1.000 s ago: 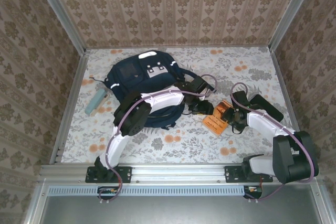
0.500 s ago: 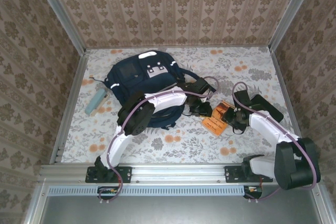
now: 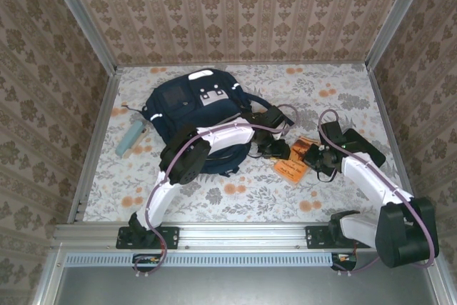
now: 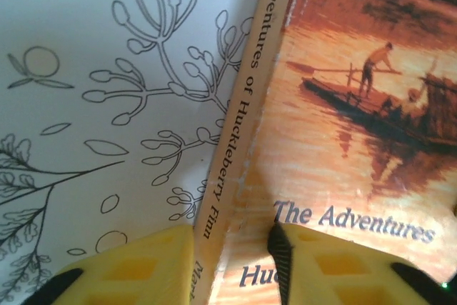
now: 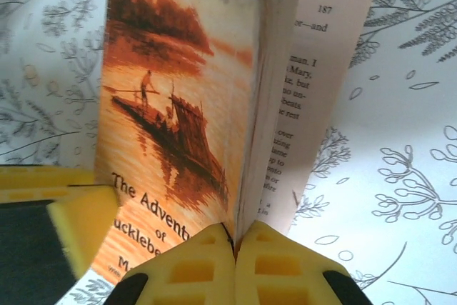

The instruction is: Pack the student bag

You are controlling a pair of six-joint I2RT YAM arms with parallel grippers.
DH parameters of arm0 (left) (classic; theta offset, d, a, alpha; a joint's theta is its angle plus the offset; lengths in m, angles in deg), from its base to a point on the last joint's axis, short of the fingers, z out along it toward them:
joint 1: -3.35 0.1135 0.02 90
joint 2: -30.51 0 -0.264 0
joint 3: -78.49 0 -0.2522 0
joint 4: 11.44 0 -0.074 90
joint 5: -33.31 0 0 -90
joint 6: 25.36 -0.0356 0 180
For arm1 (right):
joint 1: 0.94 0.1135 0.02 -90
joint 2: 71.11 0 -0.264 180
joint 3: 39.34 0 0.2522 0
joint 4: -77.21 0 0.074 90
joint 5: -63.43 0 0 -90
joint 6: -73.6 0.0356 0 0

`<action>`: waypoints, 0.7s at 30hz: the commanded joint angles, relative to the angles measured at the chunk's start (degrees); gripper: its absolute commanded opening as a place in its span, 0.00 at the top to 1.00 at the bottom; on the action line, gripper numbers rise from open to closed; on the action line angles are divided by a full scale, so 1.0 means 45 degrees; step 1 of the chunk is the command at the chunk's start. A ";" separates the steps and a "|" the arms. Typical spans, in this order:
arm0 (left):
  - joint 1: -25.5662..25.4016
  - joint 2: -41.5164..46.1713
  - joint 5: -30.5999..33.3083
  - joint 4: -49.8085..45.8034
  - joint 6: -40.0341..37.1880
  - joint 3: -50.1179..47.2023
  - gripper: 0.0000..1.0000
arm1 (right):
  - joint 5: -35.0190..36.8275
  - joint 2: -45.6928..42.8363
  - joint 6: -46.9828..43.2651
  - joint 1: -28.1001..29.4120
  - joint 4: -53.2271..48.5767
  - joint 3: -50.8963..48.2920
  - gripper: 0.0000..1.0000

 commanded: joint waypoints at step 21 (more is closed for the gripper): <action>0.3327 0.6513 -0.4074 0.4139 -0.0142 -0.5236 0.00 | -0.7955 -0.2025 -0.1149 0.0012 0.3847 0.1613 1.00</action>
